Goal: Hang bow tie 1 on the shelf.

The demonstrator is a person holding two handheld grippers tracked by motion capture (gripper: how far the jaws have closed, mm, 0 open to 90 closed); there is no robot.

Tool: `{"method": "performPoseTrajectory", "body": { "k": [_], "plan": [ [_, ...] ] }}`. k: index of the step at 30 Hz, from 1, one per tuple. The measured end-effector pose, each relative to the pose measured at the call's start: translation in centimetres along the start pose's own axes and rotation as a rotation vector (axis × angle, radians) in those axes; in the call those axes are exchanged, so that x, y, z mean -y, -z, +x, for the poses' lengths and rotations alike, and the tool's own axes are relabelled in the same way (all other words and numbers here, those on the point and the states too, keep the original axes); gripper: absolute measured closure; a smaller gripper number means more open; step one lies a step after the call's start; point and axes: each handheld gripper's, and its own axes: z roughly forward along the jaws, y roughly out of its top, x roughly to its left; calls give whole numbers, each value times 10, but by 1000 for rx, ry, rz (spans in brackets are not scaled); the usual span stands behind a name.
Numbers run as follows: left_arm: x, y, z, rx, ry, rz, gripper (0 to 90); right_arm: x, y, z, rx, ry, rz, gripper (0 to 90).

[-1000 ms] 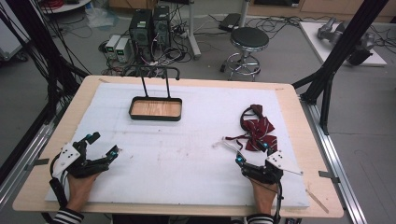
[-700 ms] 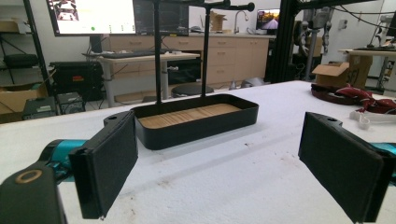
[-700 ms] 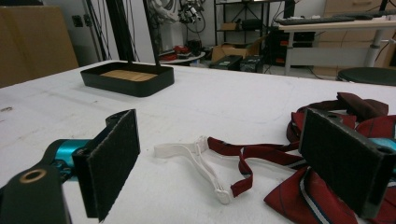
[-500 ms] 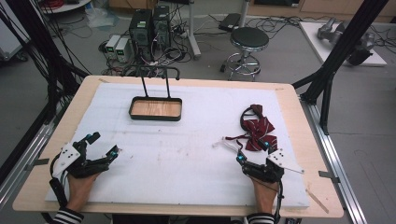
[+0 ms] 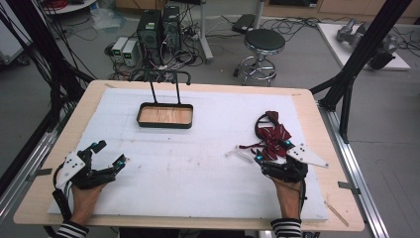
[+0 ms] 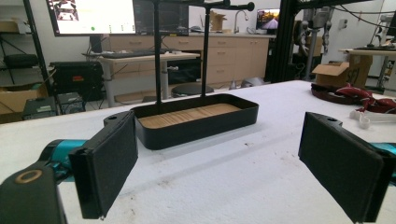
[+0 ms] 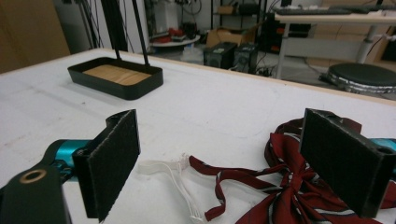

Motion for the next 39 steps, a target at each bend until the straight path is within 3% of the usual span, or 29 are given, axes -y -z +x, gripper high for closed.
{"method": "performPoseTrajectory", "body": {
  "k": [6, 22, 23, 31, 35, 39],
  "plan": [
    [0, 0, 0, 1, -1, 1, 123, -20, -7, -10, 2, 15, 97, 116],
    [0, 0, 0, 1, -3, 4, 123, -45, -29, -31, 11, 42, 307, 117],
    [0, 0, 0, 2, -4, 4, 123, -47, -34, -34, 17, 51, 347, 116],
    [0, 0, 0, 3, -6, 6, 123, -52, -47, -41, 36, 61, 445, 117],
    [0, -1, 0, 3, -4, 5, 123, -51, -52, -45, 38, 41, 462, 117],
    [0, 0, 0, 4, -5, 6, 123, -48, -58, -50, 48, 27, 528, 118]
  ]
}}
